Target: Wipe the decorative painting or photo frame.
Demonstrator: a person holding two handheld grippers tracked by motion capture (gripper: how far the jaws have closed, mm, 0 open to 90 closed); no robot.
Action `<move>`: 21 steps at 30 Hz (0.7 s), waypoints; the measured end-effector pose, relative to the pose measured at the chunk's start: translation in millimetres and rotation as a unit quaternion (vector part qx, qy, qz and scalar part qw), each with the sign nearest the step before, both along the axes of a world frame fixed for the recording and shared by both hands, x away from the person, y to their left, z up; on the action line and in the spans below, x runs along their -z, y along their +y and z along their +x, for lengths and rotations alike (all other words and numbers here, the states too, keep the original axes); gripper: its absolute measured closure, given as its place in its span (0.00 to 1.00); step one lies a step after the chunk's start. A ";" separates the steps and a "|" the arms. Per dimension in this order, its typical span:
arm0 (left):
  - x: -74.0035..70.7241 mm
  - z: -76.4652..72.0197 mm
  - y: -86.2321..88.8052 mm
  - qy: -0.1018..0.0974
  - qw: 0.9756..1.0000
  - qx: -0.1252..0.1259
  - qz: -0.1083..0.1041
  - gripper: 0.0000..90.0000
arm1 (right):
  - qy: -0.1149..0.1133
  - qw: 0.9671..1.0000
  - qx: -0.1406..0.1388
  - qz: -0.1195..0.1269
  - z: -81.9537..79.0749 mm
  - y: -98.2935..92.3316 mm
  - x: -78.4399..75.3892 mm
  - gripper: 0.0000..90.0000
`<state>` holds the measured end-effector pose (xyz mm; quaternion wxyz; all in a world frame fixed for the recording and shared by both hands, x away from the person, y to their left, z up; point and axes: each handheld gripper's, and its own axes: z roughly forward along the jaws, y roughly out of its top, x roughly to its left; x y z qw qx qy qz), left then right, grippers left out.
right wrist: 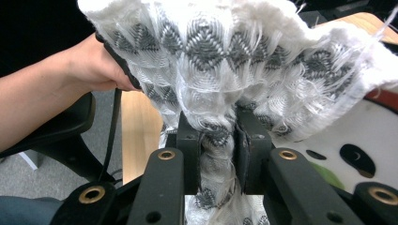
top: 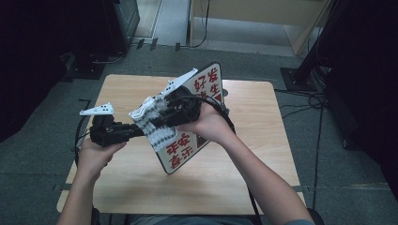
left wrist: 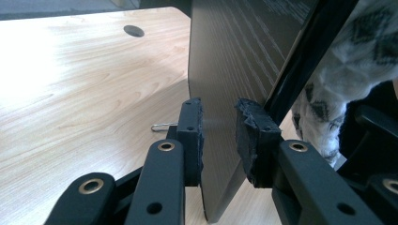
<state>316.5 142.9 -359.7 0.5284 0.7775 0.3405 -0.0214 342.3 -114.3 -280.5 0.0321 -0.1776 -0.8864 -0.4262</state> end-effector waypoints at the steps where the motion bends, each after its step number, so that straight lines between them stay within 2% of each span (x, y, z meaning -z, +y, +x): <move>1: 0.2 0.1 -0.2 -0.001 1.000 0.000 -0.001 0.80 | -0.001 1.000 -0.001 0.000 -0.2 0.1 0.8 0.84; 21: 0.2 0.0 -0.6 -0.001 1.000 -0.001 -0.002 0.80 | 0.005 1.000 -0.007 -0.003 -3.6 -1.9 18.4 0.84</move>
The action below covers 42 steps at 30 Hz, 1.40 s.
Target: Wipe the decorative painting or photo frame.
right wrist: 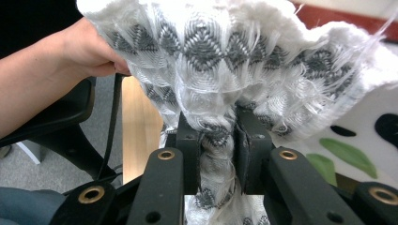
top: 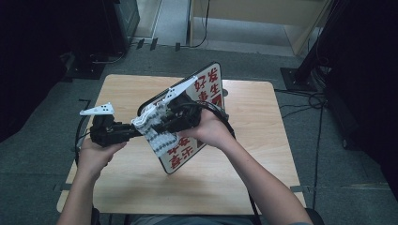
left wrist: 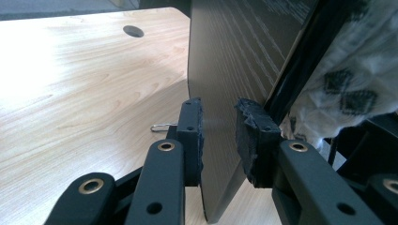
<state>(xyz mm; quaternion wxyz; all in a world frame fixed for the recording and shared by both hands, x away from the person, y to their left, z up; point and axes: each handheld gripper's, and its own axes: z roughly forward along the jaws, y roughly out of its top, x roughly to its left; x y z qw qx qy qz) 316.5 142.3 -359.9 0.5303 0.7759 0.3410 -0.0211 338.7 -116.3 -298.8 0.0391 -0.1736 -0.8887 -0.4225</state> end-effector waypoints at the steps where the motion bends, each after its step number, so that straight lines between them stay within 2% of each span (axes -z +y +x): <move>1: 0.0 0.0 0.0 0.000 1.000 0.000 0.000 0.80 | 0.001 1.000 0.000 -0.001 -0.1 -0.3 1.0 0.84; 21: 0.4 0.2 -0.1 -0.002 1.000 0.001 0.002 0.80 | 0.008 1.000 -0.001 -0.002 -3.2 -3.9 20.0 0.84; 30: 0.3 0.0 -0.1 -0.001 1.000 0.001 0.002 0.80 | 0.009 1.000 0.002 0.017 -5.0 -8.9 30.9 0.84; 42: 1.6 0.1 -1.5 0.001 1.000 0.002 0.004 0.80 | 0.011 1.000 0.005 0.021 -7.2 -11.9 41.3 0.84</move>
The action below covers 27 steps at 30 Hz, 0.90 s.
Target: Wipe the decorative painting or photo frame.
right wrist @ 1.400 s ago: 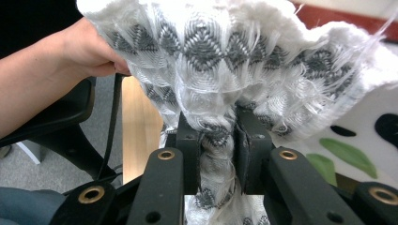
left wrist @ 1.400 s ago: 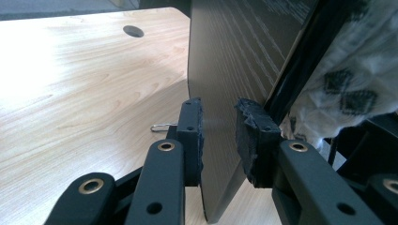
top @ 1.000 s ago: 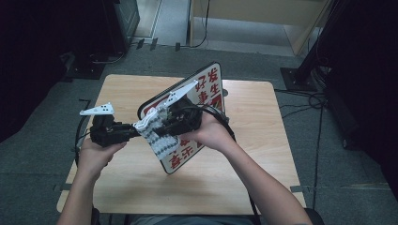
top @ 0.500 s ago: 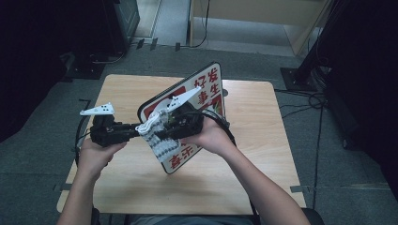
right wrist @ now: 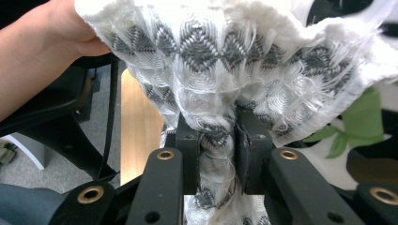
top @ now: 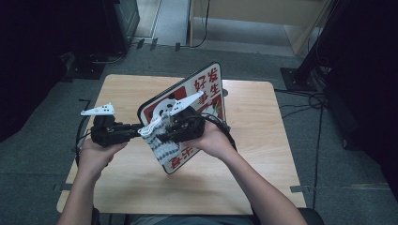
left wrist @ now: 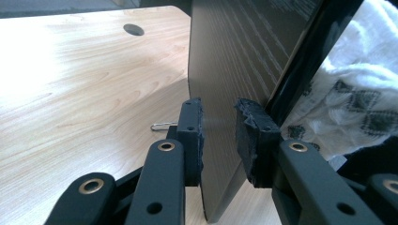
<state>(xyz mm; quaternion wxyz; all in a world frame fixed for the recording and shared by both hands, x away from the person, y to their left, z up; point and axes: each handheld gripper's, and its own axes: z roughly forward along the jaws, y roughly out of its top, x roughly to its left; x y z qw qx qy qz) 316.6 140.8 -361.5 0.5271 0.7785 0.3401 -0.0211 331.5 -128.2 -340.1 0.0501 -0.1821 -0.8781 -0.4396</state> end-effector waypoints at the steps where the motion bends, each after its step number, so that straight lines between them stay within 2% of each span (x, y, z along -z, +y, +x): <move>1: 0.1 0.0 -0.1 0.000 1.000 0.000 0.000 0.80 | 0.000 1.000 0.001 0.000 -0.3 -0.4 1.2 0.84; 12: 0.2 0.0 0.0 0.002 1.000 0.003 -0.001 0.81 | 0.004 1.000 0.005 -0.005 -3.6 -3.9 13.1 0.84; 18: 0.3 -0.1 -0.3 0.003 1.000 0.002 -0.003 0.81 | -0.004 1.000 0.009 -0.006 -6.1 -6.7 20.1 0.84; 27: 0.8 0.1 0.3 0.004 1.000 0.000 -0.003 0.80 | 0.003 1.000 0.014 -0.003 -7.8 -9.3 31.9 0.84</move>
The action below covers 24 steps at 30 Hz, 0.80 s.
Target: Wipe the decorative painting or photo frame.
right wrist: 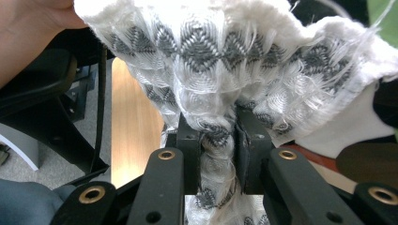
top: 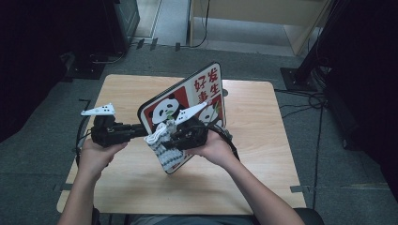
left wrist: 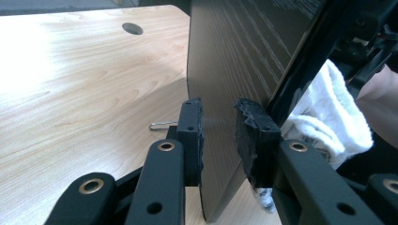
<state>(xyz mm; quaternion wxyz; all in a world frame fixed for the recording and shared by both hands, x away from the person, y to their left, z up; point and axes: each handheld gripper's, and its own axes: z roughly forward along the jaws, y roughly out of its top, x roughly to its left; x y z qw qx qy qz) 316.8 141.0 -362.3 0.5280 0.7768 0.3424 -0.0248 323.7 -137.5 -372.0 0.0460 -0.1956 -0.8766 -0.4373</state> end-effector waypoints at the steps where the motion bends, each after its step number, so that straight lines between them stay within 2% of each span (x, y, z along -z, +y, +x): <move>1: 0.0 0.0 0.1 0.000 1.000 0.000 0.000 0.80 | 0.002 1.000 0.000 0.000 -0.3 -0.1 1.3 0.84; 24: 0.6 -0.2 -0.7 -0.003 1.000 0.000 0.005 0.79 | 0.012 1.000 0.003 -0.008 -7.6 -4.6 30.4 0.84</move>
